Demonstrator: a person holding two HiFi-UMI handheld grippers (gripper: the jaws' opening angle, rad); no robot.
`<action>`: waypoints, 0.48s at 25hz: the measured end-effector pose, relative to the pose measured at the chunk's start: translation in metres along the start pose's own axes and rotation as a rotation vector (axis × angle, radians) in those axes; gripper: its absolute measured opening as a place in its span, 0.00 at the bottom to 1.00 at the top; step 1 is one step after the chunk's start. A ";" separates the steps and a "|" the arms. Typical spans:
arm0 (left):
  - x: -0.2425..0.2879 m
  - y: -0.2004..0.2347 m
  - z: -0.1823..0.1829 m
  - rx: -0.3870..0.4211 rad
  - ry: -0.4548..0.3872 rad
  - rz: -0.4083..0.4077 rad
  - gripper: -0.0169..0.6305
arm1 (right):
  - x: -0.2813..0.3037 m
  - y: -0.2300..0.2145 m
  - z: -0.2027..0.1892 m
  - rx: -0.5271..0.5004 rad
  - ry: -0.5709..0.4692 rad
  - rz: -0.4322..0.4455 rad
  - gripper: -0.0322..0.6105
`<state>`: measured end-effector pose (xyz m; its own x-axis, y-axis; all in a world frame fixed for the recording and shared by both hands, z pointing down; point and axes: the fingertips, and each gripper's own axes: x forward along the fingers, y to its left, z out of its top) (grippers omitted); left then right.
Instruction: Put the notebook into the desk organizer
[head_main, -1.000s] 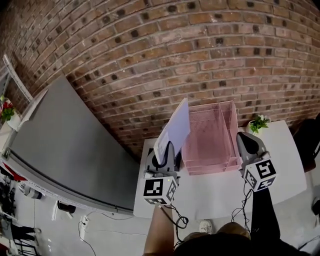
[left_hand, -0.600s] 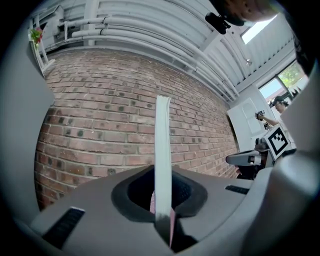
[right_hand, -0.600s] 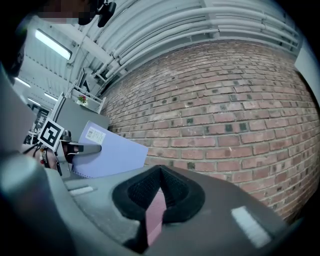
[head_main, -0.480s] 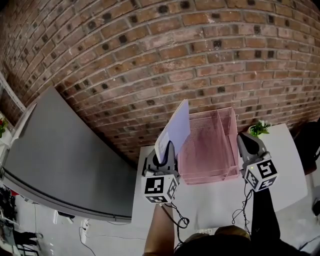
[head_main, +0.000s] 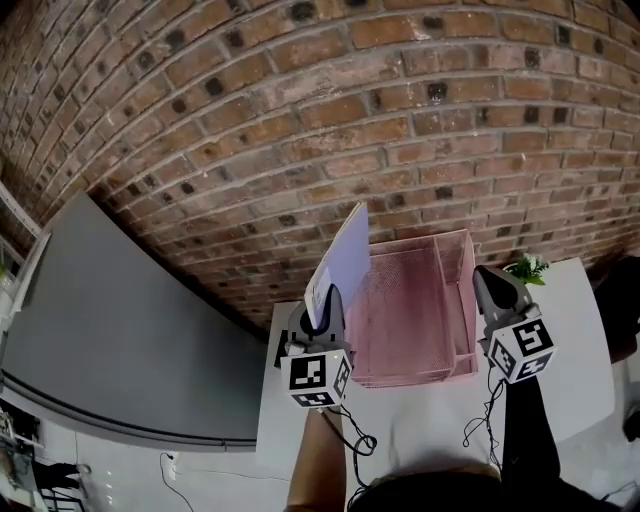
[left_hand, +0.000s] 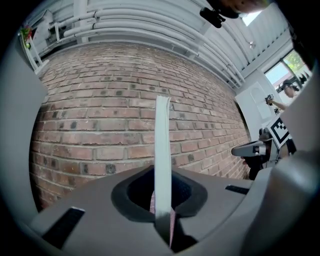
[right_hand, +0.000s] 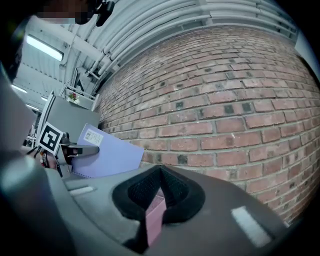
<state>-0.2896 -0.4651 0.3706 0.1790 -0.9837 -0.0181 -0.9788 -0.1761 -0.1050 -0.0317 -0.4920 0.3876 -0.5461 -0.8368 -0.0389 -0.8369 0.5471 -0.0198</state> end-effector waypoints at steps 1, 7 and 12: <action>0.004 0.000 -0.002 0.020 0.003 0.004 0.08 | 0.003 -0.003 -0.003 0.003 0.003 0.002 0.05; 0.015 -0.022 -0.017 0.216 0.026 -0.020 0.08 | 0.015 -0.011 -0.018 0.012 0.028 0.014 0.05; 0.014 -0.045 -0.020 0.325 0.030 -0.094 0.08 | 0.019 -0.013 -0.023 0.009 0.043 0.013 0.05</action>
<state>-0.2451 -0.4712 0.3951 0.2589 -0.9653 0.0350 -0.8743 -0.2496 -0.4162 -0.0321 -0.5153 0.4104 -0.5581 -0.8298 0.0038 -0.8295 0.5577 -0.0283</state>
